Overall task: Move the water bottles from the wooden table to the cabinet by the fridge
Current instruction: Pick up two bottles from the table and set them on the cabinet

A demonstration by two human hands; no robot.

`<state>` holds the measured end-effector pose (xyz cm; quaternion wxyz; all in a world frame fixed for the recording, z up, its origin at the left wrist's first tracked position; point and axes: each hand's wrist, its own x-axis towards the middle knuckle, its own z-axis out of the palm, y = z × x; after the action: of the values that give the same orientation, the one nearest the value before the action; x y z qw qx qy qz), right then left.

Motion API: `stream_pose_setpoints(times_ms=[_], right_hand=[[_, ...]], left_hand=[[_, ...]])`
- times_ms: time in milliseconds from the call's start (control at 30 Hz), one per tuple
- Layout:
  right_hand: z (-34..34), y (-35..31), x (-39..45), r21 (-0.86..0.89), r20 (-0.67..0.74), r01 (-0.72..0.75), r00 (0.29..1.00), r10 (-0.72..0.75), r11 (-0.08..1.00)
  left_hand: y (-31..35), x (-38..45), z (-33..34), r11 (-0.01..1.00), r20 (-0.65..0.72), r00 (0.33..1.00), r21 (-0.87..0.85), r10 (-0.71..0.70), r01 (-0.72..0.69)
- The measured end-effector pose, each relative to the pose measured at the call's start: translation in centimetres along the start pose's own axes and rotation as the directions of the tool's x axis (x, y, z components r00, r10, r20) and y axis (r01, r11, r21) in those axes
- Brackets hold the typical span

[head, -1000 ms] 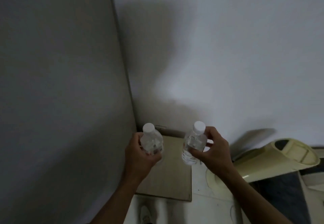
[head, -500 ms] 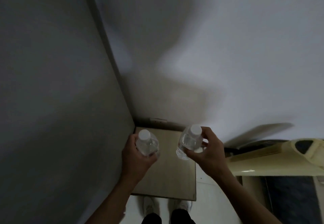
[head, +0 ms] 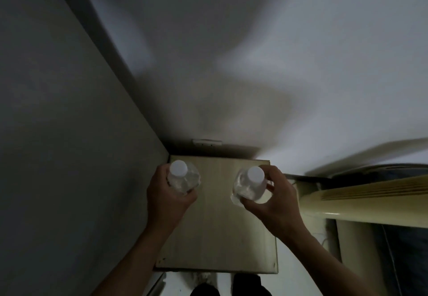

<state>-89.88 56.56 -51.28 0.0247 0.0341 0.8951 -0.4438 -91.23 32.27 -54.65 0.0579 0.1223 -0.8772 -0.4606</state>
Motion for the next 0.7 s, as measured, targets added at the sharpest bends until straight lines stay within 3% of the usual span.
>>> stream_pose_setpoints(times_ms=[433,700], right_hand=[[5.5,5.8,2.3,0.007,-0.035,-0.009,0.999,0.009,1.0],[5.1,5.9,2.4,0.002,-0.022,-0.031,0.999,0.031,1.0]], left_hand=[[-5.5,4.3,5.2,1.0,-0.043,0.999,-0.006,0.002,-0.002],[-6.9,4.2,6.2,0.997,0.078,0.994,-0.011,-0.075,0.076]])
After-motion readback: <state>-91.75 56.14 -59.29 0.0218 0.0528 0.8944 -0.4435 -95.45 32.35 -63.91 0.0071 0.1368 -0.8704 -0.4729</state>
